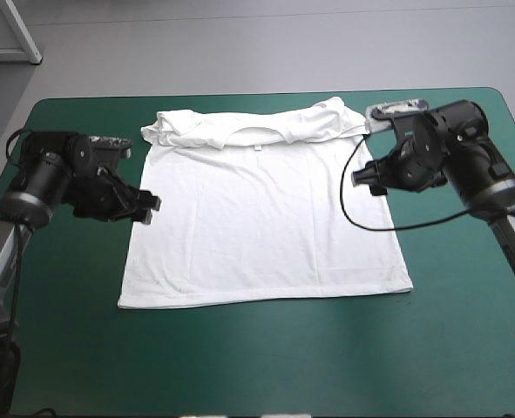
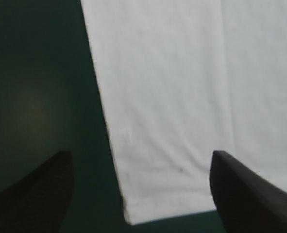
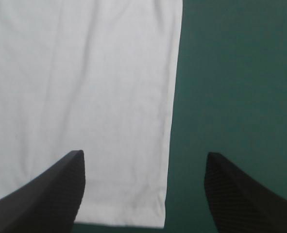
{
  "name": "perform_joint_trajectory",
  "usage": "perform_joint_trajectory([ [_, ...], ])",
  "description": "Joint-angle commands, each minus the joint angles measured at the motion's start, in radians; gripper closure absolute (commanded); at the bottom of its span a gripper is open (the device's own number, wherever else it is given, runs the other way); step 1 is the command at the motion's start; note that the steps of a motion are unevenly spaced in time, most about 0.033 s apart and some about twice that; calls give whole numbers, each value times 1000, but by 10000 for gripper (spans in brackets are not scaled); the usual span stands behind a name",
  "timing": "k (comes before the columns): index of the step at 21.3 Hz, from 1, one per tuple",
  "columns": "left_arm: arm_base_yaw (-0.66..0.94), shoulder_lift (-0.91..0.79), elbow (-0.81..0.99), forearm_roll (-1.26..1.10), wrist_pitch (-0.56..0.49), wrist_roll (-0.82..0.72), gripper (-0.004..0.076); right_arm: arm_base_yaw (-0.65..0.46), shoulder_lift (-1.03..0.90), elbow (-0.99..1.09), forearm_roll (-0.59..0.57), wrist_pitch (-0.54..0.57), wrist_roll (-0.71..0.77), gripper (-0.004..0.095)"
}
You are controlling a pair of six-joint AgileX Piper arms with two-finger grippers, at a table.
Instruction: Fold the cloth
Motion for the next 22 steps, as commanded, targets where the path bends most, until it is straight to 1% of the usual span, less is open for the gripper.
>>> perform_joint_trajectory([
  [1, -5, -127, 110, 5, 47, -23, 160, -11, -130, 149, 12, -28, 7, 262],
  [4, -5, -170, 194, 56, 45, -67, 160, -11, -180, 282, 12, -28, 27, 262],
  [6, -5, -178, 242, 64, 45, -70, 160, -11, -200, 357, 12, -28, 27, 261],
  [8, -5, -178, 321, 56, 20, -93, 160, -11, -205, 439, 18, -30, 30, 262],
  [9, -5, -178, 373, 56, -52, -93, 160, -11, -205, 482, 18, -39, 16, 262],
  [10, -5, -176, 391, 56, -82, -93, 160, -11, -205, 496, 18, -43, 16, 262],
  [11, -5, -167, 421, 46, -141, -93, 160, -11, -205, 517, 9, -46, 14, 262],
  [14, -5, -121, 469, 43, -189, -91, 160, -11, -205, 537, 9, -40, 14, 262],
  [16, -5, -56, 484, 10, -250, -89, 160, -11, -205, 549, 9, -44, 18, 262],
  [19, -12, 22, 484, -83, -278, -36, 169, -11, -205, 549, 9, -49, 20, 262],
  [21, -37, 71, 484, -96, -270, -36, 245, -11, -205, 549, 8, -72, 20, 262],
  [22, -60, 85, 489, -99, -262, -36, 346, -11, -203, 549, 8, -83, 20, 262],
])
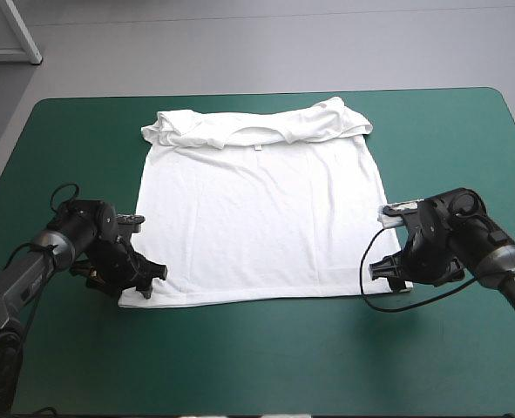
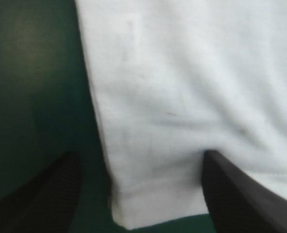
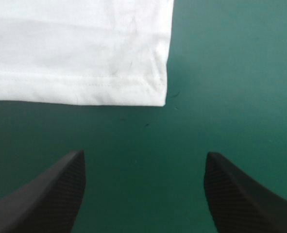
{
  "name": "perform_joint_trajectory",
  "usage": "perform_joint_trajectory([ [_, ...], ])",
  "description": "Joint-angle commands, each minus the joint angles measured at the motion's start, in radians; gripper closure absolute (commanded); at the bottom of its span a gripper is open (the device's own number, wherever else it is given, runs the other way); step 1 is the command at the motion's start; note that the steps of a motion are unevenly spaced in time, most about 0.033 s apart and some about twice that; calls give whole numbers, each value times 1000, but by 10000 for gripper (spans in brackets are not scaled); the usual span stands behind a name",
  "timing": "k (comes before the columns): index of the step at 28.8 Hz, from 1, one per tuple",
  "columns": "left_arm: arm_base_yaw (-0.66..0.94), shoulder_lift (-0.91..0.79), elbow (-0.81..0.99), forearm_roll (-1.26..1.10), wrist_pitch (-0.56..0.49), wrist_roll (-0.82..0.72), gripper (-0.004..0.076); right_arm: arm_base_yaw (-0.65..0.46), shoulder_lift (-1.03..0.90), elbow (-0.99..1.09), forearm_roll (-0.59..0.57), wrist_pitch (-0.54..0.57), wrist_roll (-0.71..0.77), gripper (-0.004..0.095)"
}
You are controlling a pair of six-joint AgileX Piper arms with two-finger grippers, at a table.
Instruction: Fold the cloth
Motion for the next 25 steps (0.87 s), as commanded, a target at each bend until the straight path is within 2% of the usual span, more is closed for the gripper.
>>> perform_joint_trajectory([
  [1, -54, 50, 22, -94, -62, 7, 419, -6, -26, -21, -18, -39, -3, 262],
  [2, -78, 50, 35, -95, -72, 7, 564, -6, -18, -21, -21, -52, -3, 262],
  [4, -104, 50, 56, -96, -85, 13, 723, -6, 2, -16, -35, -69, -3, 262],
  [7, -124, 50, 73, -91, -90, 18, 730, -11, 40, 12, -57, -113, -1, 262],
  [12, -124, 47, 75, -89, -78, 18, 731, -81, 121, 52, -34, -196, -12, 262],
  [16, -124, 47, 75, -89, -82, 18, 731, -106, 189, 57, 62, -257, -71, 262],
  [21, -124, 47, 75, -89, -115, 18, 731, -104, 236, 60, 224, -273, -140, 267],
  [23, -124, 47, 75, -94, -122, 18, 733, -104, 236, 66, 269, -268, -155, 308],
  [25, -124, 47, 74, -100, -131, 18, 733, -104, 236, 77, 266, -273, -161, 406],
])
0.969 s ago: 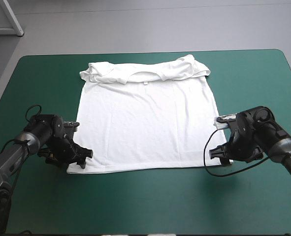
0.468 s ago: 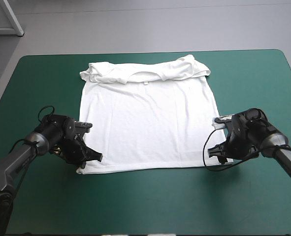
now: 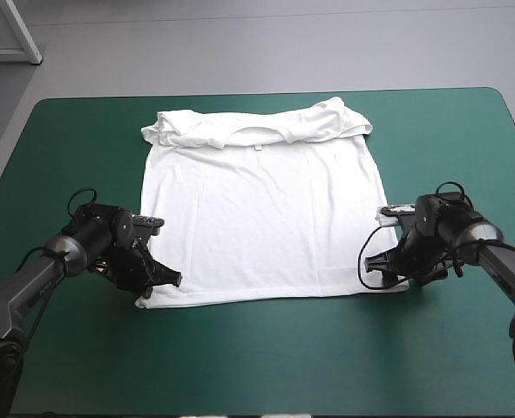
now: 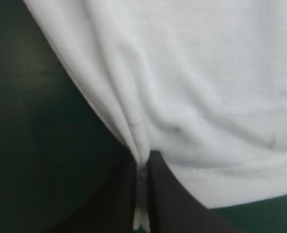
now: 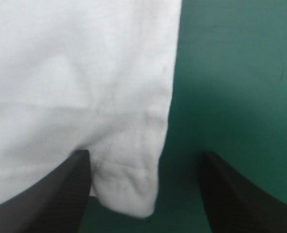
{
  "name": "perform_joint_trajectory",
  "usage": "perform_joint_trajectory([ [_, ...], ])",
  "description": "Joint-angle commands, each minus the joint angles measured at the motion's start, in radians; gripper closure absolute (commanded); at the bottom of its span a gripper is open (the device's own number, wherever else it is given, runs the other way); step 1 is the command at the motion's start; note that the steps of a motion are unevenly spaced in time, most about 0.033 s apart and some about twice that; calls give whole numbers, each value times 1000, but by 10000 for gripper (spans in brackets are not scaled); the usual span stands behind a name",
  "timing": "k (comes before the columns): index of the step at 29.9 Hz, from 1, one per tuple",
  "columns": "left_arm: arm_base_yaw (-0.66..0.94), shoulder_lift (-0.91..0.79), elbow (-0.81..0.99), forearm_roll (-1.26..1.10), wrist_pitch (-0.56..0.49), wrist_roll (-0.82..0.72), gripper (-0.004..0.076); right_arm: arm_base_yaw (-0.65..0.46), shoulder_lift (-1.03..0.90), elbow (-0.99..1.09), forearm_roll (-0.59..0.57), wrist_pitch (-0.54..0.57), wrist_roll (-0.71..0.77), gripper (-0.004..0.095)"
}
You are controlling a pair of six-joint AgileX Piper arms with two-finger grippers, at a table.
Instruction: Fold the cloth
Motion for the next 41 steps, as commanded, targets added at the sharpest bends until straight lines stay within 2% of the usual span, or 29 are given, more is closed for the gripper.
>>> perform_joint_trajectory([
  [1, -18, 49, 53, -91, -93, -2, 733, 6, 12, 25, 134, -51, -30, 471],
  [6, -18, 49, 53, -90, -108, -2, 733, 6, 12, 67, 133, -131, -50, 919],
  [11, -18, 25, 26, -69, -122, -2, 733, 6, -52, 48, 131, -154, -53, 922],
  [17, -18, -119, -144, -30, -85, -21, 733, 6, -203, -85, 109, -93, -53, 921],
  [21, -18, -200, -377, 22, 22, -20, 733, 6, -293, -266, 83, -27, -44, 922],
  [27, -18, -219, -807, 90, 209, -7, 733, 6, -353, -604, 82, 43, -44, 922],
  [33, -18, -219, -1193, 126, 231, 50, 733, 6, -353, -931, 29, 49, -31, 923],
  [38, -18, -218, -1392, 168, 223, 66, 733, 6, -343, -1141, -46, 41, -24, 923],
  [41, -18, -218, -1476, 177, 175, 73, 733, 6, -343, -1227, -54, -16, -24, 923],
])
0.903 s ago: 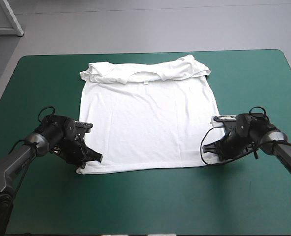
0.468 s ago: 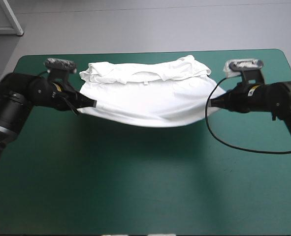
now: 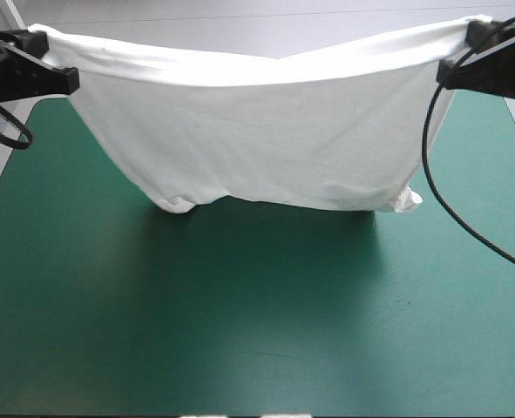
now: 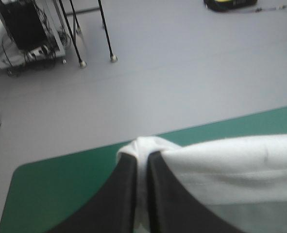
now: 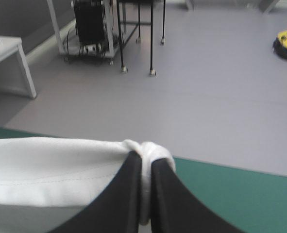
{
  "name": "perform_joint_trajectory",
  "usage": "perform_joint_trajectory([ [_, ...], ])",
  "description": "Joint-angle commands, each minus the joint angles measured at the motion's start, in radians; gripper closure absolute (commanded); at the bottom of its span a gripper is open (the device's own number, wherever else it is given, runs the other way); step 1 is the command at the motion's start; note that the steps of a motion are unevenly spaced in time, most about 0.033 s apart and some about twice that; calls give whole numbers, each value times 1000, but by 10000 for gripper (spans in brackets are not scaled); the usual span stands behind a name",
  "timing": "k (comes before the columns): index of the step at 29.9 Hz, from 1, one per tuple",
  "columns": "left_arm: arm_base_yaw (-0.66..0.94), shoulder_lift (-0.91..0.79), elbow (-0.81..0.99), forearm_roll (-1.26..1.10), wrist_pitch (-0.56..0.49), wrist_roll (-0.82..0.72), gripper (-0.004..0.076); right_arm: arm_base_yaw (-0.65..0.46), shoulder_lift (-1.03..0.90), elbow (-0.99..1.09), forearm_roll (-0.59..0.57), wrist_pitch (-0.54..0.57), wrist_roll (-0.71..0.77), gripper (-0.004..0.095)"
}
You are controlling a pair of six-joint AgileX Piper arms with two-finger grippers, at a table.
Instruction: Fold the cloth
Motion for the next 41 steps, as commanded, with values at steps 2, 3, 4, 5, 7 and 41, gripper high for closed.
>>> perform_joint_trajectory([
  [2, -5, -27, -129, 33, -125, 13, 733, 0, -24, -155, -27, -157, -15, 923],
  [3, -5, -27, -148, 40, -136, 15, 733, 0, -24, -188, -27, -169, -22, 923],
  [4, -5, -27, -173, 43, -149, 17, 733, 0, -24, -222, -27, -183, -22, 923],
  [5, -5, -27, -197, 47, -162, 30, 733, 0, -24, -257, -27, -194, -22, 922],
  [7, -5, -27, -235, 75, -184, 36, 733, 0, -24, -306, -27, -208, -35, 922],
  [41, -3, 320, -345, 57, -613, 90, 733, 0, 346, -420, 37, -640, -31, 923],
])
